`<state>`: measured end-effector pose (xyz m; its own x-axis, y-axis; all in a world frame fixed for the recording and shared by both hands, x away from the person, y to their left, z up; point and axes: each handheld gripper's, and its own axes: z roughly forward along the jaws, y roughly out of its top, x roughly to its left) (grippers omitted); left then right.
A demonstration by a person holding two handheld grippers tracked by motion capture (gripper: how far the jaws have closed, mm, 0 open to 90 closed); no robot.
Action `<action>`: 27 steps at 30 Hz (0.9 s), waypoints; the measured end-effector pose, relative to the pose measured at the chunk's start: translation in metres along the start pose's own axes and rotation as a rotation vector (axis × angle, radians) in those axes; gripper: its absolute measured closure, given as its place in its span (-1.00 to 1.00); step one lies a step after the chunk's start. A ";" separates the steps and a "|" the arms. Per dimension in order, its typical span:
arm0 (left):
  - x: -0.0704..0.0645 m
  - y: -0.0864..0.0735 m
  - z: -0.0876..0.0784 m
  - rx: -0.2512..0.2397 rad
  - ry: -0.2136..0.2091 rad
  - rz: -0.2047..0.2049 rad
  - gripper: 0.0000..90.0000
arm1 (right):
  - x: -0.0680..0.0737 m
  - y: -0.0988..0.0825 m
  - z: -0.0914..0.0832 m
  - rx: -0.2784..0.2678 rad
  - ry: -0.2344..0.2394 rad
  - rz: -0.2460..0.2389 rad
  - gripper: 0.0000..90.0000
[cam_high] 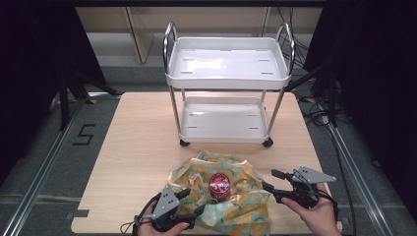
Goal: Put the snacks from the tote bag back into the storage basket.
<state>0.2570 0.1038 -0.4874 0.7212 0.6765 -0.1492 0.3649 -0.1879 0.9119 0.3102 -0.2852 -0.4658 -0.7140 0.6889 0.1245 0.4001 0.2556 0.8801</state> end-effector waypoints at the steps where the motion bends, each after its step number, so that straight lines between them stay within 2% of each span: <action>1: 0.000 -0.001 0.002 -0.006 -0.007 -0.006 -0.32 | -0.002 0.000 0.001 -0.013 -0.002 -0.020 -0.12; 2: 0.000 -0.001 0.002 -0.001 0.001 -0.007 -0.32 | -0.003 0.000 0.002 -0.020 -0.004 -0.031 -0.13; 3: 0.001 -0.003 0.004 -0.012 -0.007 -0.008 -0.32 | -0.001 -0.002 0.002 -0.011 -0.012 -0.009 -0.14; 5: 0.001 -0.003 0.003 -0.002 0.003 -0.008 -0.32 | -0.001 -0.002 0.002 -0.016 -0.017 -0.014 -0.15; 6: 0.001 -0.003 0.003 -0.012 0.005 -0.005 -0.32 | 0.001 -0.002 0.001 -0.002 -0.013 0.014 -0.15; 7: 0.001 -0.003 0.003 -0.010 0.008 -0.002 -0.32 | 0.000 -0.002 0.001 -0.008 -0.019 -0.014 -0.17; 9: 0.000 -0.003 0.003 -0.006 0.017 0.000 -0.34 | 0.001 -0.003 0.002 -0.013 -0.021 -0.001 -0.19; 10: 0.000 -0.002 0.001 0.003 0.025 0.005 -0.35 | -0.001 -0.003 0.003 -0.029 -0.029 -0.020 -0.19; 11: -0.001 -0.001 0.001 -0.007 0.023 0.000 -0.35 | -0.001 -0.003 0.003 -0.029 -0.029 -0.020 -0.19; 13: -0.005 0.005 -0.002 -0.016 0.029 0.023 -0.37 | 0.000 -0.004 0.003 -0.007 -0.024 0.011 -0.19; 15: -0.007 0.009 -0.003 -0.025 0.039 0.031 -0.39 | -0.002 -0.003 0.002 -0.007 -0.041 -0.006 -0.18; 16: -0.007 0.009 -0.003 -0.028 0.042 0.032 -0.39 | -0.001 -0.003 0.002 -0.006 -0.032 -0.002 -0.17; 17: -0.005 0.009 -0.001 -0.034 0.041 0.054 -0.39 | -0.004 -0.002 0.002 -0.013 -0.036 -0.037 -0.17; 18: -0.005 0.008 -0.001 -0.029 0.053 0.043 -0.39 | -0.002 -0.002 0.002 -0.011 -0.034 -0.016 -0.16; 19: -0.004 0.006 0.000 -0.030 0.055 0.030 -0.39 | -0.002 -0.002 0.002 -0.011 -0.034 -0.016 -0.16; 20: -0.003 0.006 0.000 -0.031 0.064 0.037 -0.40 | -0.003 -0.001 0.002 -0.035 -0.040 -0.047 -0.15; 21: -0.004 0.006 -0.001 -0.029 0.070 0.040 -0.41 | -0.001 -0.001 0.002 -0.038 -0.024 -0.021 -0.15; 22: -0.004 0.007 -0.002 -0.025 0.079 0.057 -0.41 | -0.001 -0.001 0.002 -0.038 -0.024 -0.021 -0.15; 24: -0.005 0.007 -0.002 -0.037 0.076 0.056 -0.41 | 0.003 0.002 0.001 -0.052 -0.013 -0.016 -0.11; 27: -0.005 0.005 0.000 -0.029 0.074 0.066 -0.43 | 0.007 0.003 0.003 -0.073 0.006 -0.044 -0.10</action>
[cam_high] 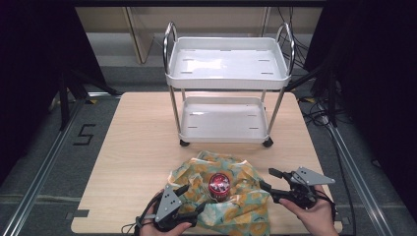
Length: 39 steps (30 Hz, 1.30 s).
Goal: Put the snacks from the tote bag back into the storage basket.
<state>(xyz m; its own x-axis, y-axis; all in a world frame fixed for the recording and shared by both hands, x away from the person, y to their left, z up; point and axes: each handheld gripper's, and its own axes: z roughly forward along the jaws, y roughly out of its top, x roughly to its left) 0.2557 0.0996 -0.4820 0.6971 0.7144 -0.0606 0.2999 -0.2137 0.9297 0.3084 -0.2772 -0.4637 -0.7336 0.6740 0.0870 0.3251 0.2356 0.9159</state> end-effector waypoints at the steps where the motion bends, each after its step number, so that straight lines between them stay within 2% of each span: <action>1: 0.000 -0.002 0.001 0.001 -0.001 -0.006 -0.43 | 0.000 0.000 0.000 0.000 0.000 0.000 -0.10; 2: 0.000 -0.002 0.001 0.011 0.000 0.008 -0.44 | 0.006 0.002 0.002 0.004 0.015 -0.001 -0.10; 3: 0.000 -0.003 0.002 0.012 -0.004 0.002 -0.44 | 0.006 0.004 0.003 -0.001 0.034 -0.031 -0.11; 4: -0.002 -0.004 0.003 0.001 -0.004 -0.029 -0.45 | 0.009 0.006 0.006 -0.018 0.036 -0.050 -0.11; 5: 0.000 -0.003 0.003 0.008 -0.009 0.006 -0.45 | 0.015 0.007 0.006 0.006 0.047 -0.003 -0.12; 6: -0.002 -0.004 0.003 0.018 -0.004 -0.009 -0.45 | 0.015 0.007 0.006 0.006 0.047 -0.003 -0.12; 7: -0.002 -0.005 0.003 0.017 0.000 -0.009 -0.45 | 0.018 0.010 0.013 -0.003 0.072 -0.034 -0.13; 8: -0.002 -0.005 0.004 0.013 -0.010 -0.005 -0.45 | 0.021 0.011 0.013 0.017 0.074 -0.019 -0.14; 9: -0.001 -0.005 0.004 0.017 -0.018 0.020 -0.45 | 0.023 0.012 0.016 0.024 0.083 -0.025 -0.16; 10: -0.002 -0.006 0.004 0.023 -0.013 0.011 -0.45 | 0.022 0.012 0.021 -0.005 0.082 -0.075 -0.17; 11: -0.002 -0.006 0.004 0.030 -0.013 0.016 -0.45 | 0.025 0.012 0.023 0.017 0.088 -0.072 -0.19; 12: -0.002 -0.007 0.006 0.017 -0.025 0.018 -0.45 | 0.025 0.012 0.023 0.017 0.088 -0.072 -0.19; 14: -0.004 -0.007 0.006 0.031 -0.018 -0.013 -0.45 | 0.030 0.014 0.028 0.043 0.112 -0.052 -0.23; 17: -0.004 -0.008 0.008 0.028 -0.029 -0.006 -0.46 | 0.035 0.019 0.039 0.065 0.129 -0.045 -0.27; 22: -0.004 -0.010 0.009 0.041 -0.035 -0.006 -0.46 | 0.043 0.024 0.065 0.128 0.179 -0.101 -0.39; 24: -0.004 -0.010 0.010 0.044 -0.038 -0.004 -0.46 | 0.044 0.025 0.068 0.141 0.193 -0.099 -0.39; 27: -0.005 -0.011 0.010 0.051 -0.040 -0.012 -0.46 | 0.048 0.026 0.079 0.158 0.198 -0.109 -0.41; 29: -0.003 -0.011 0.011 0.056 -0.048 0.018 -0.46 | 0.051 0.025 0.081 0.155 0.197 -0.103 -0.41; 30: -0.004 -0.011 0.011 0.060 -0.045 0.018 -0.46 | 0.050 0.026 0.083 0.166 0.202 -0.114 -0.42; 31: -0.005 -0.011 0.011 0.061 -0.040 -0.005 -0.46 | 0.051 0.026 0.083 0.171 0.202 -0.108 -0.42; 33: -0.004 -0.011 0.011 0.061 -0.044 0.000 -0.46 | 0.051 0.026 0.087 0.174 0.203 -0.122 -0.42; 37: -0.005 -0.012 0.013 0.057 -0.046 -0.017 -0.46 | 0.054 0.024 0.092 0.189 0.194 -0.117 -0.43; 38: -0.003 -0.012 0.013 0.064 -0.045 -0.001 -0.46 | 0.054 0.024 0.094 0.182 0.189 -0.134 -0.44; 39: -0.004 -0.013 0.014 0.064 -0.049 -0.001 -0.46 | 0.055 0.024 0.096 0.197 0.189 -0.133 -0.44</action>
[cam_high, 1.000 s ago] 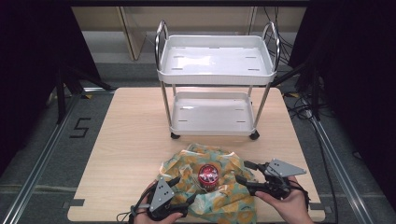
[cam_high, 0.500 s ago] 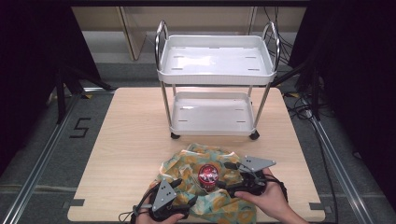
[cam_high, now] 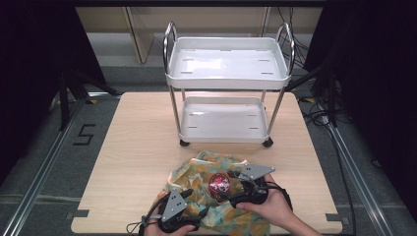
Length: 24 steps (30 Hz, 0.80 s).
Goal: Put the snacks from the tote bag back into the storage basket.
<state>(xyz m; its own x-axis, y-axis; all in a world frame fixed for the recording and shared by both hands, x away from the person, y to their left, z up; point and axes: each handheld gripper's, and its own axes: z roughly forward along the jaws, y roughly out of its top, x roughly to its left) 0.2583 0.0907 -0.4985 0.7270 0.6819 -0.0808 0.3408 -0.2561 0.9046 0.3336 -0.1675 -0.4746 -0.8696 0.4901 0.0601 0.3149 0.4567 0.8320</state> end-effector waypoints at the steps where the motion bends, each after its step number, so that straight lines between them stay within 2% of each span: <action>1: -0.001 0.000 0.000 -0.004 0.000 -0.010 -0.46 | 0.000 0.001 0.002 0.001 -0.005 -0.009 -0.44; 2: -0.001 0.000 0.000 0.002 -0.003 -0.008 -0.46 | 0.001 0.001 0.002 0.008 0.002 0.004 -0.44; 4: -0.001 0.000 0.000 0.004 -0.003 -0.007 -0.46 | 0.001 0.003 0.007 0.035 0.000 -0.011 -0.49; 8: -0.001 -0.001 0.001 0.002 -0.003 -0.010 -0.46 | 0.001 0.003 0.012 0.042 0.000 -0.024 -0.49; 9: 0.000 0.000 0.001 0.004 -0.011 0.010 -0.46 | 0.002 0.003 0.014 0.043 -0.001 -0.016 -0.50; 10: -0.002 -0.001 0.001 0.006 -0.001 -0.012 -0.46 | 0.003 0.002 0.018 0.052 -0.005 -0.019 -0.51; 12: -0.002 -0.001 0.001 0.008 -0.004 -0.008 -0.46 | 0.003 0.002 0.019 0.055 -0.004 -0.019 -0.52; 19: -0.001 -0.002 0.003 0.001 -0.012 -0.008 -0.46 | 0.002 0.001 0.027 0.042 0.003 -0.026 -0.47; 22: -0.001 -0.002 0.003 0.007 -0.014 -0.008 -0.46 | 0.004 -0.001 0.028 0.028 -0.009 -0.013 -0.45; 23: -0.001 -0.002 0.003 0.006 -0.014 -0.005 -0.46 | 0.006 -0.001 0.026 0.033 -0.006 0.008 -0.44; 24: -0.001 -0.001 0.003 0.007 -0.013 -0.005 -0.46 | 0.004 -0.002 0.027 0.023 -0.017 -0.010 -0.43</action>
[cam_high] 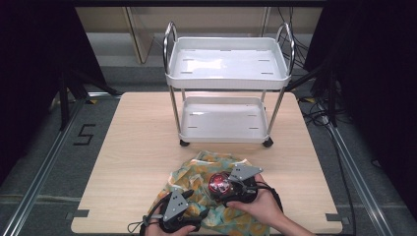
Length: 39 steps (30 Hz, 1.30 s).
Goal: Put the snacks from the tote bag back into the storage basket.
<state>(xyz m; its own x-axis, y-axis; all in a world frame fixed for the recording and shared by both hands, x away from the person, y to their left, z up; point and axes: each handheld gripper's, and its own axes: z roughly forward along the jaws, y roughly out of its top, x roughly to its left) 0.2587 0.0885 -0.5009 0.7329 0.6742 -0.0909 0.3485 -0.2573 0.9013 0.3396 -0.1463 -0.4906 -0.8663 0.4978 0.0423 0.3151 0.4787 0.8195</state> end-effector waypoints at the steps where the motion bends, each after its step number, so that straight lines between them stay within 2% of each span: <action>1: 0.000 0.000 -0.001 0.002 0.002 0.001 -0.46 | 0.000 0.000 0.000 0.000 0.000 0.000 -0.43; 4: -0.001 0.000 -0.002 0.008 0.015 -0.004 -0.46 | 0.002 0.000 0.000 -0.001 -0.010 -0.005 -0.42; 9: 0.000 0.001 -0.002 0.007 0.011 0.008 -0.47 | 0.002 0.002 -0.002 0.005 -0.007 -0.015 -0.42; 14: 0.000 0.001 -0.003 -0.010 0.015 0.011 -0.48 | 0.006 0.005 -0.008 -0.012 -0.010 -0.017 -0.42; 15: 0.000 0.001 -0.004 -0.002 0.022 0.014 -0.48 | 0.005 0.006 -0.009 -0.025 -0.014 -0.034 -0.42; 23: 0.000 0.001 -0.004 -0.016 0.022 0.004 -0.50 | 0.005 0.013 -0.022 -0.066 -0.018 -0.024 -0.41; 25: 0.002 0.002 -0.005 -0.015 0.021 0.031 -0.50 | 0.004 0.013 -0.024 -0.067 -0.018 -0.027 -0.41; 26: 0.001 0.002 -0.005 -0.019 0.028 0.011 -0.50 | 0.005 0.014 -0.024 -0.085 -0.022 -0.027 -0.40; 27: 0.002 0.002 -0.006 -0.015 0.030 0.015 -0.50 | 0.005 0.015 -0.027 -0.071 -0.015 -0.022 -0.40; 31: 0.002 0.002 -0.006 -0.026 0.033 0.004 -0.51 | 0.006 0.017 -0.030 -0.093 -0.012 -0.019 -0.40; 32: 0.003 0.002 -0.006 -0.023 0.033 0.012 -0.51 | 0.007 0.018 -0.030 -0.100 -0.009 -0.016 -0.40; 33: 0.004 0.003 -0.006 -0.021 0.031 0.036 -0.51 | 0.007 0.019 -0.033 -0.113 -0.018 -0.010 -0.40; 35: 0.003 0.002 -0.006 -0.020 0.037 0.005 -0.51 | 0.006 0.020 -0.035 -0.104 -0.013 -0.012 -0.40; 36: 0.003 0.002 -0.006 -0.025 0.031 0.002 -0.51 | 0.008 0.020 -0.033 -0.128 -0.021 0.003 -0.40; 37: 0.003 0.002 -0.006 -0.022 0.035 0.002 -0.51 | 0.005 0.021 -0.035 -0.124 -0.021 -0.023 -0.40; 38: 0.003 0.002 -0.006 -0.023 0.033 0.000 -0.51 | 0.005 0.022 -0.037 -0.112 -0.016 -0.012 -0.40; 39: 0.003 0.002 -0.006 -0.025 0.033 -0.002 -0.51 | 0.005 0.022 -0.036 -0.142 -0.035 -0.024 -0.40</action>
<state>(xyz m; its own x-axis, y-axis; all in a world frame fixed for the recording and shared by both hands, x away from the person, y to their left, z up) 0.2580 0.0943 -0.4969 0.7124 0.6973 -0.0794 0.3353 -0.2388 0.9114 0.3287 -0.1593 -0.4520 -0.8579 0.5138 0.0041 0.2348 0.3849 0.8926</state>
